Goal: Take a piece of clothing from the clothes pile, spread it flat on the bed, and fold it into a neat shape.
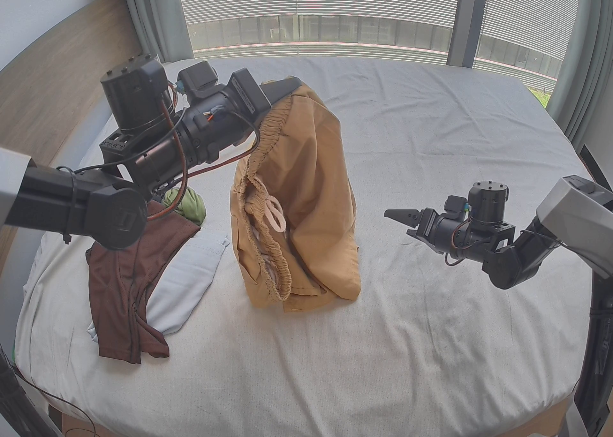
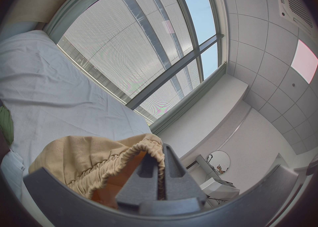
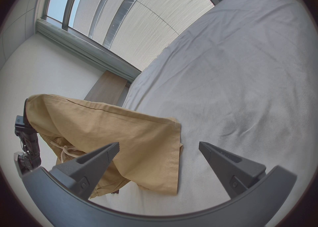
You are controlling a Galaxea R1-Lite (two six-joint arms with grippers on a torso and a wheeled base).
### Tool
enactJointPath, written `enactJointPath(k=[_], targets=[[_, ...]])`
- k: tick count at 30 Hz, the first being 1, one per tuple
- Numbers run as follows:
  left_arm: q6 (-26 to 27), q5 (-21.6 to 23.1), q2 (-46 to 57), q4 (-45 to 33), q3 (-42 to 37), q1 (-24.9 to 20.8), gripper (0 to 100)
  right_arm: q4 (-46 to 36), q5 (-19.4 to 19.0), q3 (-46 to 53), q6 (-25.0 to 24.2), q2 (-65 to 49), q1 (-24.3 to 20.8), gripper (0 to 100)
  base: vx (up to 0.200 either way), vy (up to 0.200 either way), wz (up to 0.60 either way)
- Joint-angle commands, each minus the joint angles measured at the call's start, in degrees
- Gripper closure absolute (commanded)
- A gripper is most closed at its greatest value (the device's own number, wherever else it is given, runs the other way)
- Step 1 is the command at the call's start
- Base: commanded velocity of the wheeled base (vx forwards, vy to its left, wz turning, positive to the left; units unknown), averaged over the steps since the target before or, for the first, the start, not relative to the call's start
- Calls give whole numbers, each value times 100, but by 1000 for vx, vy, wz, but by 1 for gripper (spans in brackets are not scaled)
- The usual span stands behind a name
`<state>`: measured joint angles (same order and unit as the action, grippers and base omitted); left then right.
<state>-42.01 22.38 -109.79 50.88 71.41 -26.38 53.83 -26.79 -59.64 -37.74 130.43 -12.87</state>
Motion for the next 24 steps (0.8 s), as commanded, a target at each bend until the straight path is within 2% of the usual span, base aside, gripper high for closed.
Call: enactJointPath(k=[1,8,24], targets=[[0,3,-16,97,-66,10,100,-13,-10,-268,-111,466,-137,0,0,0,0],[-9,-6,-87,229,-84,-25,100,-22,-10,-277,-146,774,-427,0,0,0,0],[-9,-15,-78,308,-119,-60,100,-48,-10,-698,-163,1398,-664,0,0,0,0]])
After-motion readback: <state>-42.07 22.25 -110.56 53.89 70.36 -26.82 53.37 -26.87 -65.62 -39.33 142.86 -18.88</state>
